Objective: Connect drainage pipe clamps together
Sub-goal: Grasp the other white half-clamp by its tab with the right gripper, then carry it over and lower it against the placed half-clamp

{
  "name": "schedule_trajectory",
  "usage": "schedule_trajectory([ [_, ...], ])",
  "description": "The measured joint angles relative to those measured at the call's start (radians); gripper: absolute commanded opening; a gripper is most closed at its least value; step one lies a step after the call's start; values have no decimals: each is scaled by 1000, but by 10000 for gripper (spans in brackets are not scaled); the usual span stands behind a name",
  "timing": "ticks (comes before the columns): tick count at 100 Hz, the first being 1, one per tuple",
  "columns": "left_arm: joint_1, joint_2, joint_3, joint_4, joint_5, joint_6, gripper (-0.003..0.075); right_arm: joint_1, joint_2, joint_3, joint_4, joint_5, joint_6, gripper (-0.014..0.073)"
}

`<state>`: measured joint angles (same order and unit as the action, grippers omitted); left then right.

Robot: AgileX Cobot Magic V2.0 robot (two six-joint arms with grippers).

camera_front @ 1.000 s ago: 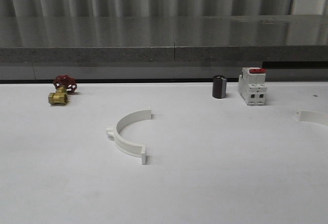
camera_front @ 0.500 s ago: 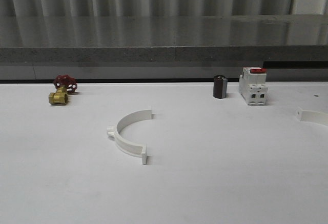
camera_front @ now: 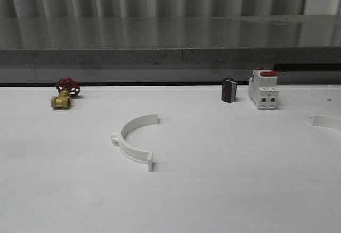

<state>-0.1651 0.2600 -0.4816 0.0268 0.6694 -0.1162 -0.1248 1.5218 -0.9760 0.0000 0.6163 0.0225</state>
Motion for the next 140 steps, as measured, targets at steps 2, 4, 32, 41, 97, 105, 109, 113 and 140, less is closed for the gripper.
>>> schedule_trajectory([
  [2,0,0,0,0,0,0,-20,-5,13,-6,0,0,-4,596],
  [4,0,0,0,0,0,0,-20,-7,33,-14,0,0,-9,596],
  [32,0,0,0,0,0,0,-20,-11,243,-92,6,-19,-56,596],
  [41,0,0,0,0,0,0,-20,-11,287,-105,8,-34,-61,596],
  [97,0,0,0,0,0,0,-20,-11,344,-117,53,-36,-68,204],
  [105,0,0,0,0,0,0,-20,-11,344,-117,73,-28,-68,80],
  [109,0,0,0,0,0,0,-20,-11,344,-117,82,-23,-68,31],
  [113,0,0,0,0,0,0,-20,-11,344,-117,92,-22,-68,3],
  [140,0,0,0,0,0,0,-20,63,300,-141,151,48,-44,-10],
])
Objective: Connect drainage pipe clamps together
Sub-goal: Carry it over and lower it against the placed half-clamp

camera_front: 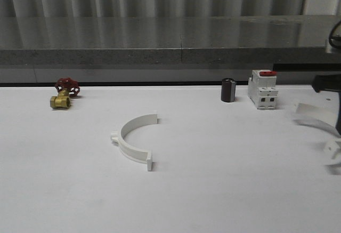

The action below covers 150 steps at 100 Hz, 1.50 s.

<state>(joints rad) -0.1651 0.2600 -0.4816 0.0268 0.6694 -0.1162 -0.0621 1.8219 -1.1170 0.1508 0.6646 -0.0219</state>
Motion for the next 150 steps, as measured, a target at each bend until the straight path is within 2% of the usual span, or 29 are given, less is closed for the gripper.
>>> schedule_trajectory([
  [15,0,0,0,0,0,0,-20,134,-25,-39,4,5,104,-10],
  [25,0,0,0,0,0,0,-20,236,-24,-68,-11,12,223,-10],
  [42,0,0,0,0,0,0,-20,394,0,-143,-124,28,460,-10],
  [58,0,0,0,0,0,0,-20,479,81,-232,-236,90,613,-10],
  [91,0,0,0,0,0,0,-20,566,246,-393,-263,154,684,-10],
  [150,0,0,0,0,2,0,-20,618,307,-445,-267,160,750,-10],
])
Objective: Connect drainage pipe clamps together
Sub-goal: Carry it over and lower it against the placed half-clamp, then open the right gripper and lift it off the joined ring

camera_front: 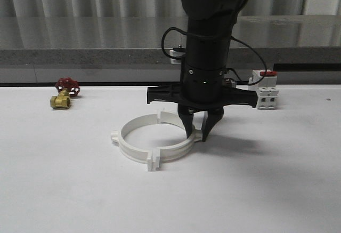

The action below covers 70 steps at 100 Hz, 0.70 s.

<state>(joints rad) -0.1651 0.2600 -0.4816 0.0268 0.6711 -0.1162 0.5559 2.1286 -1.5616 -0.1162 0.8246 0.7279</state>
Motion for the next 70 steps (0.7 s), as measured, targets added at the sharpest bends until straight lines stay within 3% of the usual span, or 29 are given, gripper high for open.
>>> schedule_trajectory([
  [46,0,0,0,0,0,0,-20,0,0,0,9,-6,4,-4],
  [56,0,0,0,0,0,0,-20,0,0,0,10,-6,5,62],
  [70,0,0,0,0,0,0,-20,0,0,0,11,-6,5,218],
])
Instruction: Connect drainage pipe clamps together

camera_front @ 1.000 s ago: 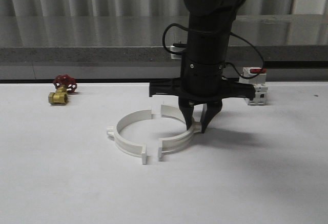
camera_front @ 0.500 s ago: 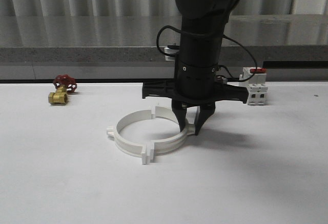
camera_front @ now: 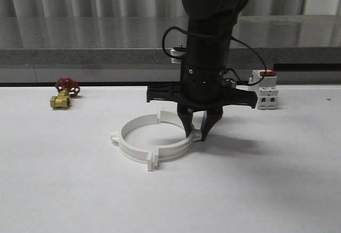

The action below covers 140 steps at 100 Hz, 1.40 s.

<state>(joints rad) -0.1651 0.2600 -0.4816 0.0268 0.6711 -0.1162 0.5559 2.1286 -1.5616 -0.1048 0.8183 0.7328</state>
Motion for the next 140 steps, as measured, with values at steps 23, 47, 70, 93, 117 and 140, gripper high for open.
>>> schedule_trajectory([
  [23,0,0,0,0,0,0,-20,0,0,0,12,-21,0,376],
  [47,0,0,0,0,0,0,-20,0,-4,-9,14,-50,-34,377],
  [70,0,0,0,0,0,0,-20,-23,-119,-5,9,-57,-160,377],
  [93,0,0,0,0,0,0,-20,-111,-358,168,-47,-133,-218,377],
  [117,0,0,0,0,0,0,-20,-264,-706,492,-121,-203,-224,377],
  [140,0,0,0,0,0,0,-20,-362,-1083,775,-170,-205,-231,375],
])
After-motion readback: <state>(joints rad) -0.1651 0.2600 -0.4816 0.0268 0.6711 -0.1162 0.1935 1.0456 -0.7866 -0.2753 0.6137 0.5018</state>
